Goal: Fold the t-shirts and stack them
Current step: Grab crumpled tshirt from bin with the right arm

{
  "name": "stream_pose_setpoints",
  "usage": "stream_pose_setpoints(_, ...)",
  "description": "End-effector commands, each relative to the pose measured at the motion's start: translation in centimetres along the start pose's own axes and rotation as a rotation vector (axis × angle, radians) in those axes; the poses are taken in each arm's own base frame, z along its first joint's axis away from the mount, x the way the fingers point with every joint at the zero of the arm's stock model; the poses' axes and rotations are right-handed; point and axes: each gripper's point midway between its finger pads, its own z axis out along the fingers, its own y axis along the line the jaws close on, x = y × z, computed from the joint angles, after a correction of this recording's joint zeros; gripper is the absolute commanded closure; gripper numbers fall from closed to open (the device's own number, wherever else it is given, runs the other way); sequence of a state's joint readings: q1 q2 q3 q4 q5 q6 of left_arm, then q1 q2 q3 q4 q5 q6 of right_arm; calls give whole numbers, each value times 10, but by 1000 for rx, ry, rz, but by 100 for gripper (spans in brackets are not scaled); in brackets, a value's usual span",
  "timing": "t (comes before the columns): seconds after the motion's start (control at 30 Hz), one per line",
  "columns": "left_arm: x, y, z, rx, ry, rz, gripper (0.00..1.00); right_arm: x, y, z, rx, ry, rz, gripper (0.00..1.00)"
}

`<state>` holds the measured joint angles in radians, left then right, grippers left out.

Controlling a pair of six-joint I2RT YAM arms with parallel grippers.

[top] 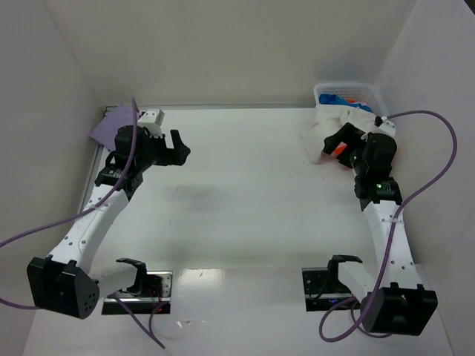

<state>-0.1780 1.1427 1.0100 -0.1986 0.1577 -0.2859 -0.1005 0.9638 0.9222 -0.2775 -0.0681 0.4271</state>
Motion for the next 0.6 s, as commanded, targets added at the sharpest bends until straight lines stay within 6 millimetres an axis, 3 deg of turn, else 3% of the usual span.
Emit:
stream_pose_setpoints(0.0,-28,-2,-12,-11,-86,29,0,-27,8,-8,-6,-82,-20,0)
stream_pose_setpoints(0.13,-35,2,-19,-37,-132,25,0,-36,-3,-4,78,-103,2,0)
stream_pose_setpoints(0.33,-39,2,-22,-43,-152,18,0,-77,2,12,139,-126,39,0)
stream_pose_setpoints(0.43,-39,2,-22,-43,-152,18,0,-95,2,35,178,-128,39,0)
stream_pose_setpoints(0.57,-40,3,-24,-54,-155,17,0,-88,-15,84,267,-64,34,0)
